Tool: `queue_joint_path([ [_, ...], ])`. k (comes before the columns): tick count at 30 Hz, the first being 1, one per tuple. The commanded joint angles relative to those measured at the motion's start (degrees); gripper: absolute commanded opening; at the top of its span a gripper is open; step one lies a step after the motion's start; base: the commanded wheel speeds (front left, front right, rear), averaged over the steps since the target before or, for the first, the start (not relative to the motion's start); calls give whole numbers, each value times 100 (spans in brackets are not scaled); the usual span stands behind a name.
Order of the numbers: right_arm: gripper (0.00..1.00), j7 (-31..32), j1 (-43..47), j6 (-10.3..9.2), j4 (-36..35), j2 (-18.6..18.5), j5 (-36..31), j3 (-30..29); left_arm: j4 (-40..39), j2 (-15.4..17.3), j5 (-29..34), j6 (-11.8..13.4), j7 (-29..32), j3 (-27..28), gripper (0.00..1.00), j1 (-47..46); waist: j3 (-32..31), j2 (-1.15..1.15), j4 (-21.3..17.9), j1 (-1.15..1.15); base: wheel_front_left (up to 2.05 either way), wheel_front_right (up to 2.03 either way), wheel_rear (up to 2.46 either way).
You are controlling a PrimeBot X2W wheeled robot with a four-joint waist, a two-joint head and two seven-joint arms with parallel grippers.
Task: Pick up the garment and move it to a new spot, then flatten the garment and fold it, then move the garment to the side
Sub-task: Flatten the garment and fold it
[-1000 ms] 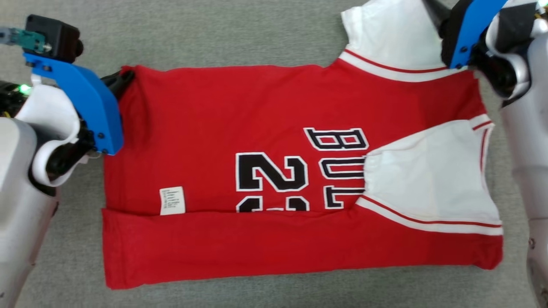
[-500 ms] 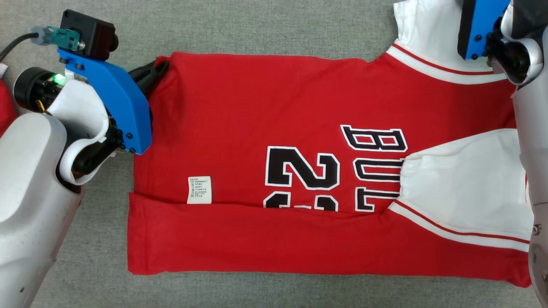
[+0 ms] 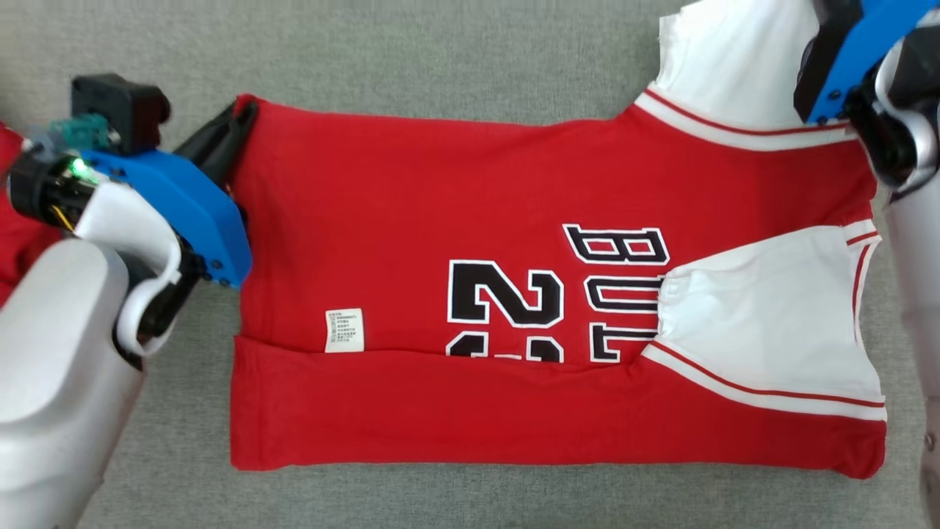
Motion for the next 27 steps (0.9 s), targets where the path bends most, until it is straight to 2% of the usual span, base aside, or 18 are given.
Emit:
queue_joint_path([
  [1,0,-71,293,1,-136,-66,156,87,-28,42,112,-15,-163,-66,0,157,-155,0,-36,-1,0,0,0],
  [6,0,-138,1270,1,-1000,-313,698,277,-156,-2,376,-40,-815,-302,0,704,-552,0,-9,-1,0,0,0],
  [10,0,-67,2261,1,-1934,-421,1378,115,-231,-84,492,9,-1530,-373,0,1195,-844,0,1,-1,0,0,0],
  [16,0,416,3668,1,-3149,-613,1573,-221,-136,-40,660,147,-2079,-476,0,1747,-1200,0,-35,-1,0,0,0],
  [21,0,758,4530,2,-3818,-471,1586,-457,-25,54,976,307,-2468,-579,0,1946,-1365,0,-84,-1,0,0,0],
  [27,0,1023,5240,2,-4276,-187,1513,-685,158,-11,1011,432,-2628,-598,0,2070,-1469,0,-143,-1,0,0,0],
])
